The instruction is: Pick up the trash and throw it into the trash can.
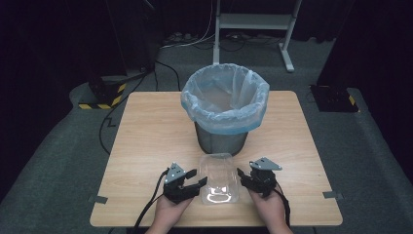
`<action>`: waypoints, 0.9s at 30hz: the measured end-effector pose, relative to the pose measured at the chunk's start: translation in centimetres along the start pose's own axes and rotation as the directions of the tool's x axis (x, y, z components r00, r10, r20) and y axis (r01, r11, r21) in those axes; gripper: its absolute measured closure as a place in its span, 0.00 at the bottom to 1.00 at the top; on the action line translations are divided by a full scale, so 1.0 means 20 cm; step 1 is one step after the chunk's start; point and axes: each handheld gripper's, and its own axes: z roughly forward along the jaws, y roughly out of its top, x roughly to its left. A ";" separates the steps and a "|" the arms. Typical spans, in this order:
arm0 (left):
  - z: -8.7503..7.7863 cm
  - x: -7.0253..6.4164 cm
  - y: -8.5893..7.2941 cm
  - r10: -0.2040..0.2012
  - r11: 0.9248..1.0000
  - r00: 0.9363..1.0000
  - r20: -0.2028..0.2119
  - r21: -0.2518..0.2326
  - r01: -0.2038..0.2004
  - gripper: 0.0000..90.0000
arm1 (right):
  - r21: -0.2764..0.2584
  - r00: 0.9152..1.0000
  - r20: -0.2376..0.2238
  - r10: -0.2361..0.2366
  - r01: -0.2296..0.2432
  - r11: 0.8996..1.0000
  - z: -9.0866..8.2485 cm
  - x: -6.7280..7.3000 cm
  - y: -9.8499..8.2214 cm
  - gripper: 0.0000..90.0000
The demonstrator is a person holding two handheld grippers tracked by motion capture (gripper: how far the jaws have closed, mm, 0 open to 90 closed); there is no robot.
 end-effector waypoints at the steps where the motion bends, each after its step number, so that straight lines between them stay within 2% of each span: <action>1: 0.00 0.00 0.00 -0.012 1.000 1.000 0.000 -0.002 0.012 0.49 | -0.025 1.000 -0.001 0.020 -0.020 0.999 -0.04 -0.01 -0.01 0.46; 2: 0.01 0.00 0.00 -0.016 1.000 1.000 -0.001 -0.002 0.016 0.49 | -0.048 1.000 -0.005 0.020 -0.020 0.999 -0.06 -0.01 -0.01 0.45; 4: 0.01 0.00 -0.01 -0.018 1.000 1.000 -0.008 0.003 0.018 0.48 | -0.066 0.999 -0.042 0.033 -0.036 0.997 -0.09 0.02 0.00 0.45; 5: 0.02 -0.01 -0.02 -0.004 1.000 1.000 -0.010 0.018 0.004 0.48 | -0.071 0.997 -0.069 0.039 -0.044 0.997 -0.10 0.04 0.01 0.45; 7: 0.03 -0.02 -0.03 -0.001 1.000 1.000 -0.015 0.031 0.001 0.47 | -0.082 0.993 -0.111 0.034 -0.043 0.996 -0.11 0.09 0.02 0.44; 8: 0.03 -0.02 -0.03 -0.001 1.000 1.000 -0.015 0.031 0.001 0.46 | -0.082 0.993 -0.111 0.034 -0.043 0.996 -0.11 0.09 0.02 0.44; 9: 0.05 -0.02 -0.04 -0.002 0.998 1.000 -0.006 0.058 0.002 0.44 | -0.071 0.990 -0.137 0.023 -0.033 0.997 -0.08 0.14 0.02 0.43; 11: 0.06 -0.02 -0.05 -0.004 0.998 1.000 -0.014 0.069 0.005 0.40 | -0.061 0.989 -0.147 0.030 -0.040 0.997 -0.06 0.15 0.02 0.43; 12: 0.07 -0.02 -0.05 -0.034 0.997 0.999 0.002 0.073 0.034 0.40 | -0.031 0.983 -0.169 0.073 -0.080 0.996 -0.02 0.15 0.02 0.42; 13: 0.07 -0.02 -0.05 -0.034 0.997 0.999 0.002 0.073 0.034 0.40 | -0.031 0.983 -0.169 0.073 -0.080 0.996 -0.02 0.15 0.02 0.42; 14: 0.08 -0.02 -0.05 -0.043 0.996 0.999 0.006 0.076 0.043 0.40 | -0.006 0.971 -0.209 0.119 -0.122 0.992 0.01 0.13 0.00 0.40; 16: 0.08 -0.02 -0.05 -0.051 0.996 0.999 0.010 0.077 0.050 0.40 | 0.041 0.934 -0.300 0.194 -0.191 0.981 0.03 0.11 -0.01 0.41; 17: 0.09 -0.02 -0.04 -0.061 0.995 0.998 0.009 0.081 0.060 0.42 | 0.050 0.923 -0.325 0.206 -0.201 0.978 0.04 0.10 -0.01 0.43; 18: 0.09 -0.02 -0.04 -0.059 0.995 0.998 0.001 0.081 0.059 0.43 | 0.055 0.921 -0.329 0.209 -0.202 0.978 0.04 0.11 -0.01 0.43; 19: 0.08 -0.03 -0.04 -0.067 0.996 0.998 0.001 0.065 0.067 0.45 | 0.060 0.925 -0.319 0.205 -0.196 0.979 0.04 0.12 0.00 0.44; 20: 0.07 -0.03 -0.04 -0.053 0.997 0.999 0.002 0.060 0.053 0.48 | 0.058 0.928 -0.314 0.199 -0.190 0.980 0.03 0.12 0.00 0.47; 22: 0.04 -0.04 -0.02 -0.033 0.999 0.999 0.019 0.033 0.033 0.54 | 0.040 0.929 -0.315 0.195 -0.193 0.980 0.00 0.12 0.02 0.54; 23: 0.04 -0.04 -0.02 -0.033 0.999 0.999 0.019 0.033 0.033 0.57 | 0.040 0.929 -0.315 0.195 -0.193 0.980 0.00 0.12 0.02 0.54; 24: 0.02 -0.05 -0.01 -0.006 1.000 1.000 0.017 0.003 0.006 0.60 | 0.009 0.939 -0.301 0.169 -0.175 0.985 -0.03 0.13 0.03 0.59; 25: 0.02 -0.05 -0.01 -0.006 1.000 1.000 0.017 0.003 0.006 0.63 | 0.009 0.939 -0.301 0.169 -0.175 0.985 -0.03 0.13 0.03 0.59; 26: 0.00 -0.06 0.01 0.000 0.999 1.000 0.016 -0.040 0.000 0.66 | -0.031 0.951 -0.283 0.128 -0.142 0.989 -0.06 0.14 0.04 0.64; 27: 0.00 -0.06 0.01 0.000 0.999 1.000 0.016 -0.040 0.000 0.70 | -0.031 0.951 -0.283 0.128 -0.142 0.989 -0.06 0.14 0.04 0.64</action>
